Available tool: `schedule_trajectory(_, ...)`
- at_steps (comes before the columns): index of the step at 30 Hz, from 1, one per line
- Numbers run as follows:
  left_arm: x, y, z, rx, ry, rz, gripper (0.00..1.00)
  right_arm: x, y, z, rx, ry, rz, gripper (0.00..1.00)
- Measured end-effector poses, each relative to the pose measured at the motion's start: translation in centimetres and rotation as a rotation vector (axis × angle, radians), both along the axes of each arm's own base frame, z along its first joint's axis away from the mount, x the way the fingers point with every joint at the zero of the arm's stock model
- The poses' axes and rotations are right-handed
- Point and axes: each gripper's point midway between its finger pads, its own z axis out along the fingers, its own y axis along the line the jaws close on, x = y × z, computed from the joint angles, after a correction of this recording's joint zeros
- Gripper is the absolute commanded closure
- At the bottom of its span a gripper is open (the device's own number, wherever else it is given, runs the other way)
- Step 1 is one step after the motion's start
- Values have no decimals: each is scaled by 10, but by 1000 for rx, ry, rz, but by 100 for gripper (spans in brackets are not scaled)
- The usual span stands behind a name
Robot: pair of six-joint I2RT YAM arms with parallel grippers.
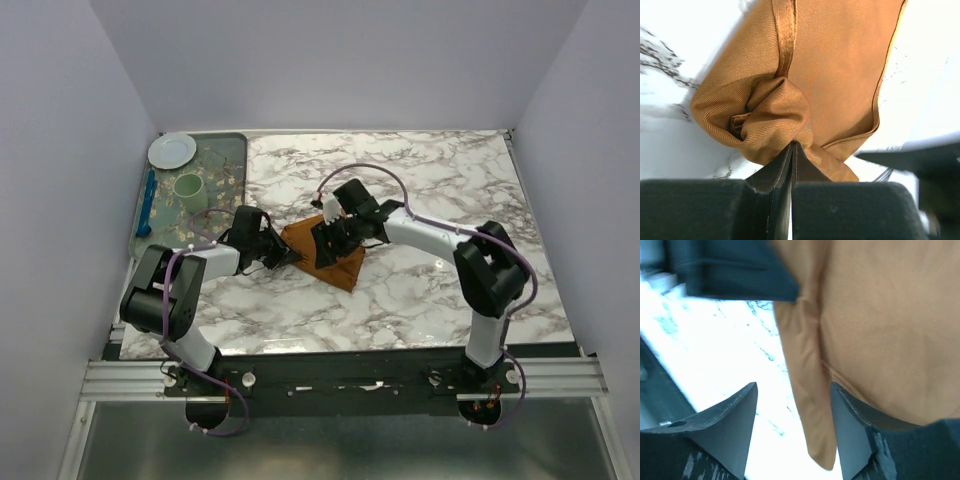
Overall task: Fold the napkin, place the utensils inside, and roll it up
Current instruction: Roll the napkin with the utensil
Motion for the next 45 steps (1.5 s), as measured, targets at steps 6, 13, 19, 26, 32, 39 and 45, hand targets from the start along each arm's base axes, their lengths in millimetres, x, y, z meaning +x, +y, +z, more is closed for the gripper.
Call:
schedule_trajectory(6,2,2,-1,-2,-2,6,91,-12,17,26,-131,-345,102,31)
schedule_trajectory(13,4,4,-1,-8,4,15,91,-13,12,-7,-381,-565,162,33)
schedule_trajectory(19,5,6,-1,-13,8,18,91,1,3,-28,-486,-628,164,48)
schedule_trajectory(26,7,10,-1,-5,5,20,87,7,7,-34,-498,-657,170,87)
schedule_trajectory(32,6,17,4,55,-4,3,74,3,19,-34,-453,-620,211,96)
schedule_trajectory(39,11,38,34,111,-57,32,69,-12,38,-32,-262,-378,239,99)
schedule_trajectory(45,14,46,64,101,-135,59,70,-32,52,-32,-45,-55,239,99)
